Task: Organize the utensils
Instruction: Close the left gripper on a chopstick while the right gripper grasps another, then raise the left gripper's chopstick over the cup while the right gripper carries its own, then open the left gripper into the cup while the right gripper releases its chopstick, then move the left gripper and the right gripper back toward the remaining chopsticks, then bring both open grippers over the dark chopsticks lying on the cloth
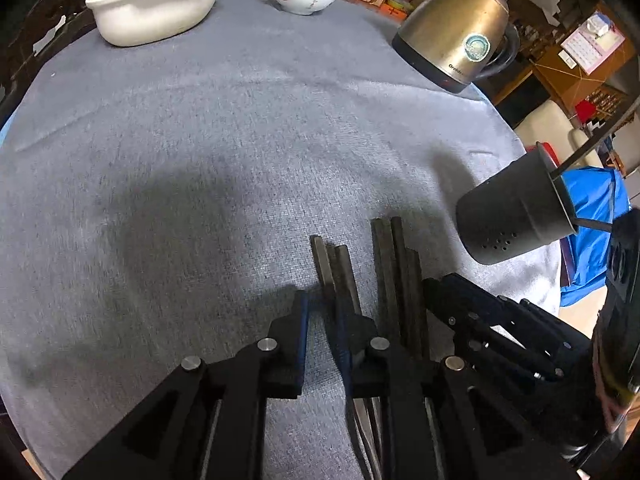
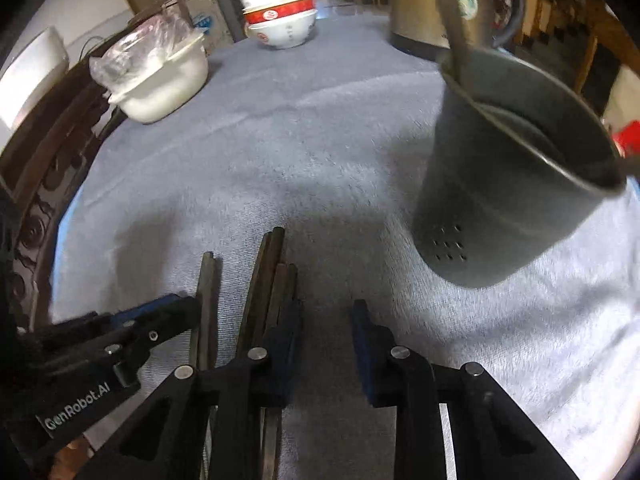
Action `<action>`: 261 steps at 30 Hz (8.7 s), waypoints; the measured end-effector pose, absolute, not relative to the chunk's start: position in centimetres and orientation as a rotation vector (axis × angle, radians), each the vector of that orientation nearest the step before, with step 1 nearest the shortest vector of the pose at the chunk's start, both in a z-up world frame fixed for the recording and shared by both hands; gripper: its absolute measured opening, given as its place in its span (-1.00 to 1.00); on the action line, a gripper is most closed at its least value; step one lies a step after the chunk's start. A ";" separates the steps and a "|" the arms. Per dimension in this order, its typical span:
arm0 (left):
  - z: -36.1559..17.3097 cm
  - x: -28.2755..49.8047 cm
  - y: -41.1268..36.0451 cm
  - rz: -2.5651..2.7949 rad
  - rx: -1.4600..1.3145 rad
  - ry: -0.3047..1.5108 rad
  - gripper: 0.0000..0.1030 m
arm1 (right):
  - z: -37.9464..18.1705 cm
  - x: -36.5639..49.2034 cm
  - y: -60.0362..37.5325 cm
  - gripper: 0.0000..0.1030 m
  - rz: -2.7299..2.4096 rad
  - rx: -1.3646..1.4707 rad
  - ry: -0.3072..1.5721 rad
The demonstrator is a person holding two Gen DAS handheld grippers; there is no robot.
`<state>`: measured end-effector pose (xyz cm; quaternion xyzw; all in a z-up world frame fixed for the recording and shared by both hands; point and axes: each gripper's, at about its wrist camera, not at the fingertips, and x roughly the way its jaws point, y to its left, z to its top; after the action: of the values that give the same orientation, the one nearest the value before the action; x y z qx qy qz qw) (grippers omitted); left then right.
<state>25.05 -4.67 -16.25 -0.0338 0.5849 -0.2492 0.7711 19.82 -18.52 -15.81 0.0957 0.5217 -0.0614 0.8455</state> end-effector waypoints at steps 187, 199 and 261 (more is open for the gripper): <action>-6.6 8.0 -7.6 -0.203 0.243 0.917 0.29 | -6.1 -3.0 -28.1 0.11 0.009 0.361 0.418; -6.3 7.6 -8.7 -0.155 0.215 0.944 0.29 | -5.6 -4.8 -30.3 0.11 0.013 0.359 0.437; -5.4 9.3 10.0 -0.014 -0.001 0.755 0.30 | -1.3 3.2 -12.9 0.11 0.151 0.122 0.577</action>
<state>9.33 10.03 -5.42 -0.0006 0.3687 -0.0070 0.9295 3.19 -12.93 -1.33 0.0600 0.2842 0.0743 0.9540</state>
